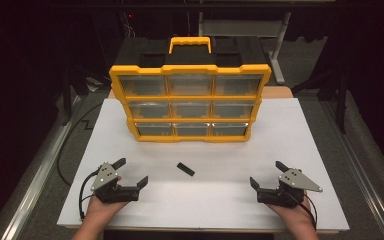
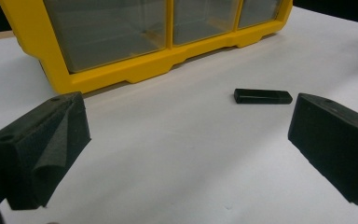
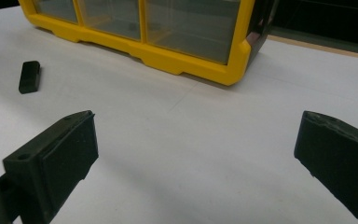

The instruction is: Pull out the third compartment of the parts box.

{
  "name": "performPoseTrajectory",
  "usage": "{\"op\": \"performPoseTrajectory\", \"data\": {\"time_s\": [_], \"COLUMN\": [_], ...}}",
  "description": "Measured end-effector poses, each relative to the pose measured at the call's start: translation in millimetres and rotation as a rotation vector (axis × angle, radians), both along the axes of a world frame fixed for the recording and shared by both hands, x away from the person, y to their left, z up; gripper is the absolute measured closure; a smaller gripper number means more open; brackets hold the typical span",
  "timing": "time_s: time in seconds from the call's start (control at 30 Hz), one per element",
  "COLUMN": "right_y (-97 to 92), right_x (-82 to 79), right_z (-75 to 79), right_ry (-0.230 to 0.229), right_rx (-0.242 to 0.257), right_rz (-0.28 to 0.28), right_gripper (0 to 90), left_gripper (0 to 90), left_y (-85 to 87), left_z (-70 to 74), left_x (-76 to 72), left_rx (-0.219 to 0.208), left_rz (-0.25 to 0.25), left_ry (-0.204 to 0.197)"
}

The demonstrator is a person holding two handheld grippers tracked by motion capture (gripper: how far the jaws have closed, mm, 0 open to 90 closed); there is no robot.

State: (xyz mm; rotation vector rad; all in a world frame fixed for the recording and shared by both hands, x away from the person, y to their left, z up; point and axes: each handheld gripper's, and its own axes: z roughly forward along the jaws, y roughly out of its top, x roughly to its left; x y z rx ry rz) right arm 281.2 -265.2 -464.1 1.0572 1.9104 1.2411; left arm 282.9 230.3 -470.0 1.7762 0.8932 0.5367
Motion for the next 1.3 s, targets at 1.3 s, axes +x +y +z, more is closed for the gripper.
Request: {"op": "performPoseTrajectory", "data": {"time_s": [1.3], "right_y": [21.8], "right_x": [48.3], "right_z": [0.2], "right_ry": [0.026], "right_rx": [-0.003], "right_rz": [-0.022], "right_gripper": [0.3], "left_gripper": [0.2], "left_y": [-2.4], "left_z": [-0.3], "left_x": [-1.0], "left_rx": [0.001], "left_rz": [-0.012], "left_ry": [-0.021]}}
